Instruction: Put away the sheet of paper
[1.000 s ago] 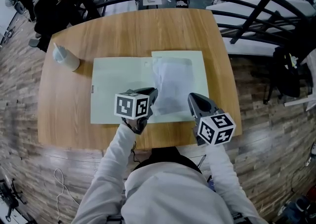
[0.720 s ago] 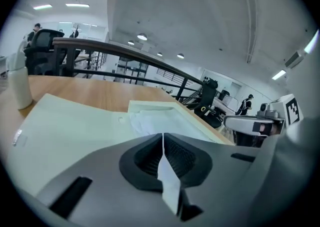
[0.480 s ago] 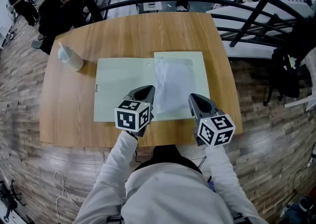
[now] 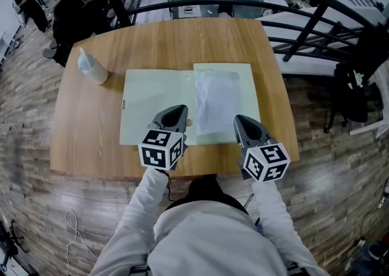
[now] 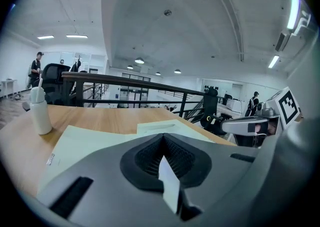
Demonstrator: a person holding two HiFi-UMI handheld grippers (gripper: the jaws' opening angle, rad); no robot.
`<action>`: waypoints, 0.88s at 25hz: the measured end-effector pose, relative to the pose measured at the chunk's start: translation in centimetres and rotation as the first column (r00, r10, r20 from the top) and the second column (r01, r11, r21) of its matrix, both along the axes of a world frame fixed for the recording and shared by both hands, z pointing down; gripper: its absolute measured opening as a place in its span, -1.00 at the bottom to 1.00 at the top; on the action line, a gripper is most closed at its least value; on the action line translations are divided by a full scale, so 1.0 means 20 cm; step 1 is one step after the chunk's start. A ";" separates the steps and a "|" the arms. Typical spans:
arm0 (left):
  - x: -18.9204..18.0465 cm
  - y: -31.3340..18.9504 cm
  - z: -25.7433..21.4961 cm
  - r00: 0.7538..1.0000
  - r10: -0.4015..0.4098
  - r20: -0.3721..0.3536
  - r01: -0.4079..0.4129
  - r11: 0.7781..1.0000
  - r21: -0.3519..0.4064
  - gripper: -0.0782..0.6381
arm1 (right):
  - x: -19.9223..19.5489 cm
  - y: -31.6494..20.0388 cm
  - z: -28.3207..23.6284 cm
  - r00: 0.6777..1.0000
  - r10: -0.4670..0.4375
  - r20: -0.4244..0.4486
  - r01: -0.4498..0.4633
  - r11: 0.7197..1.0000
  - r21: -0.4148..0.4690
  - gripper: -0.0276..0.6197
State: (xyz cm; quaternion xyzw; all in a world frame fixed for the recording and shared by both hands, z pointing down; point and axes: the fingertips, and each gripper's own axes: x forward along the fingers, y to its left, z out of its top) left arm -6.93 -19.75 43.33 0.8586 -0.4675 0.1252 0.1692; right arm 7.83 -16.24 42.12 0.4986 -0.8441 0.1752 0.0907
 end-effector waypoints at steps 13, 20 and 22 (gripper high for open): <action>-0.12 0.15 -0.10 0.999 -0.035 -0.023 0.037 0.997 0.074 -0.73 | -0.04 0.12 -0.07 0.997 0.027 -0.070 -0.023 0.998 0.058 -0.83; -0.15 0.21 -0.08 0.997 -0.042 -0.067 0.045 0.998 0.054 -0.73 | -0.05 0.17 -0.06 0.996 0.032 -0.084 -0.028 0.998 0.054 -0.83; -0.16 0.23 -0.08 0.997 -0.042 -0.068 0.046 0.997 0.056 -0.73 | -0.06 0.19 -0.06 0.995 0.034 -0.089 -0.029 0.998 0.059 -0.83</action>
